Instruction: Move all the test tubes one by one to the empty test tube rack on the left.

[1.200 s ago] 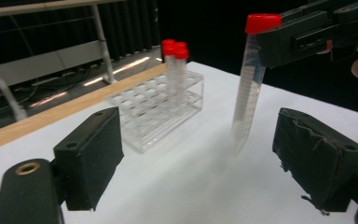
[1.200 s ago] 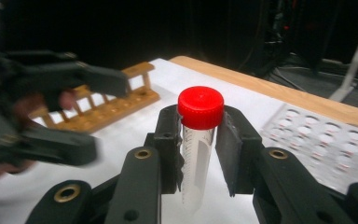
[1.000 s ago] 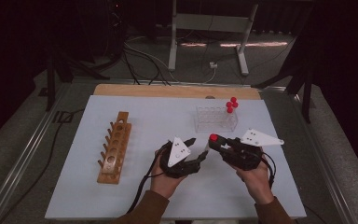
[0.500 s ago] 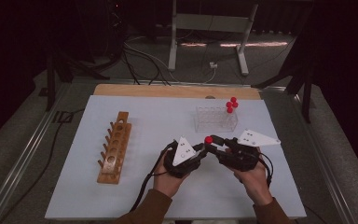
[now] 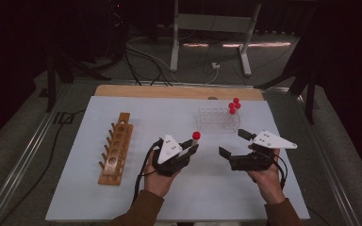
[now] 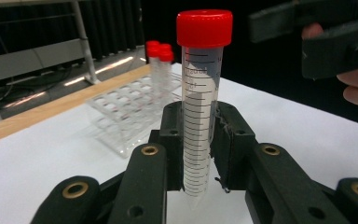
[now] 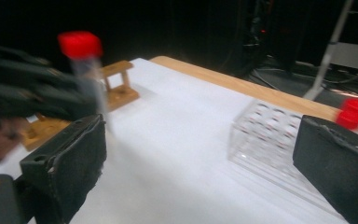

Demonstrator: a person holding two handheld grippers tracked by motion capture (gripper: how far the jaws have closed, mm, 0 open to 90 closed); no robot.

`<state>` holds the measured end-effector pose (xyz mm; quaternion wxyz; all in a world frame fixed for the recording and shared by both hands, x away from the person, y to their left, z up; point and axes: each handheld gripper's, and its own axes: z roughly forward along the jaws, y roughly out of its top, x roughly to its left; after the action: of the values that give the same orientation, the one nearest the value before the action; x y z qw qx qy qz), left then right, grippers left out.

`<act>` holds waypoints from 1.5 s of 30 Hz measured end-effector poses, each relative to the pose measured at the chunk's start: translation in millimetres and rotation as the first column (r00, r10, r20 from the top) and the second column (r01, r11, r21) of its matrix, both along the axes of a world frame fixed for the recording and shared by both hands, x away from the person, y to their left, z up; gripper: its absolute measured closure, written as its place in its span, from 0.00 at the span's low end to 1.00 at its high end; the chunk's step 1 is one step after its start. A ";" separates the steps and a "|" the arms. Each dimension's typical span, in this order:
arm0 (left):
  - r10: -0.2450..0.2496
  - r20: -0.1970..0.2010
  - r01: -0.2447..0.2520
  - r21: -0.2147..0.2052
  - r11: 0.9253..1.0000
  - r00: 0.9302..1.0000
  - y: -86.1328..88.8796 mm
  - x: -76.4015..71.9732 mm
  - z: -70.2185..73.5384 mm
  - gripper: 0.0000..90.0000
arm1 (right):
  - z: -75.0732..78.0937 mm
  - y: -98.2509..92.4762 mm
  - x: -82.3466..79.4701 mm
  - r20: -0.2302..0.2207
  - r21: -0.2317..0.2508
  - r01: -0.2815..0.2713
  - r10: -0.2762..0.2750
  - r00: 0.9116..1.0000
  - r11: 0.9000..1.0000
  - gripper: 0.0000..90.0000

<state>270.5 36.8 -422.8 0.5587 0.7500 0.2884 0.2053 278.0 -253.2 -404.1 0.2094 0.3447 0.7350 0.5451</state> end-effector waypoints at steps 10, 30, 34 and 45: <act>0.091 0.012 -0.090 -0.049 0.995 0.996 50.8 -6.3 6.0 0.84 | -22.2 -38.5 0.1 0.031 -0.035 0.126 -0.125 0.992 0.991 0.02; 0.226 0.018 -0.224 -0.078 0.971 0.974 154.3 -36.7 -4.7 0.84 | -34.4 -59.7 -1.9 0.011 0.012 0.187 -0.187 0.982 0.982 0.02; 0.256 0.016 -0.254 -0.078 0.964 0.967 170.0 -44.6 -9.1 0.84 | -35.2 -60.1 -2.4 0.011 0.011 0.194 -0.194 0.981 0.981 0.02; 0.321 0.016 -0.319 -0.066 0.945 0.947 191.4 -49.2 -14.5 0.84 | -37.3 -58.1 -2.9 0.005 0.004 0.188 -0.188 0.982 0.982 0.02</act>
<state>221.2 228.2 -437.3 0.5449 0.6727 0.4050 0.2940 275.1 -311.3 -441.4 0.2613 0.4112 0.6976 0.5253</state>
